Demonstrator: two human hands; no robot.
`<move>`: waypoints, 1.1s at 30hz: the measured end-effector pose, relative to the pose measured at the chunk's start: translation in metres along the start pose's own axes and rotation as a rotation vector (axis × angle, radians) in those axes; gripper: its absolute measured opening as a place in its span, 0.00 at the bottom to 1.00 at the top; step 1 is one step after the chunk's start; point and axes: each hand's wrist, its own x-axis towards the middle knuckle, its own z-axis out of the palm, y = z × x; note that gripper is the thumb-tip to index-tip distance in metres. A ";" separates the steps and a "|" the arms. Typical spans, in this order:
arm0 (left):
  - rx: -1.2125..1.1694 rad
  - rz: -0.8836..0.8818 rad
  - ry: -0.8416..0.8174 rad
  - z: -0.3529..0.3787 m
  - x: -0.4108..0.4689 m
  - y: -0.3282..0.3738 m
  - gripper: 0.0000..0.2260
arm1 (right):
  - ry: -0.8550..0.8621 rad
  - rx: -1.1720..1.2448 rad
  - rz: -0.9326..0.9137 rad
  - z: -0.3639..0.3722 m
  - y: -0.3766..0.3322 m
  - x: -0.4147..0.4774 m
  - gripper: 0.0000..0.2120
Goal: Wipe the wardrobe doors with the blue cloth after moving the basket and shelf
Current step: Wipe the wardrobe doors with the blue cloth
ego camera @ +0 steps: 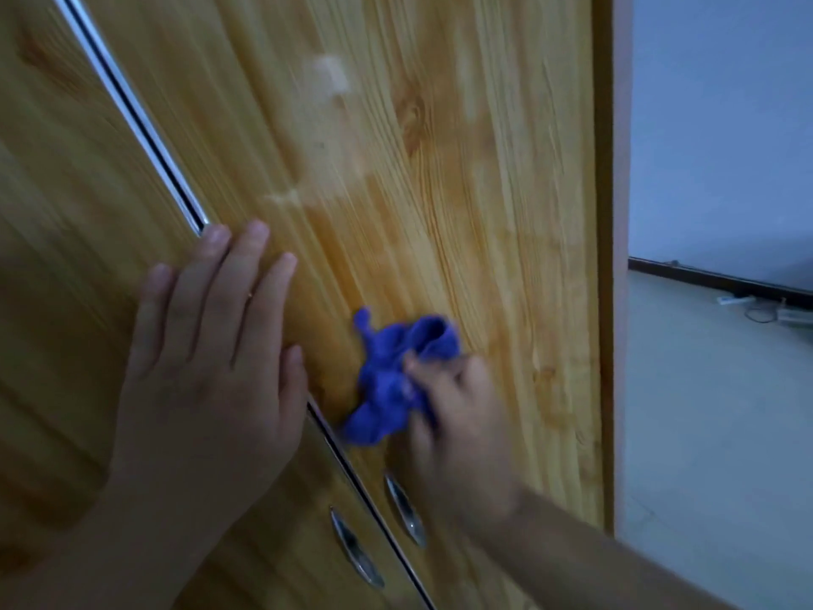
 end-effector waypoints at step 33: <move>-0.143 -0.024 -0.085 0.049 -0.014 -0.030 0.33 | 0.177 -0.269 0.019 -0.062 0.094 0.040 0.12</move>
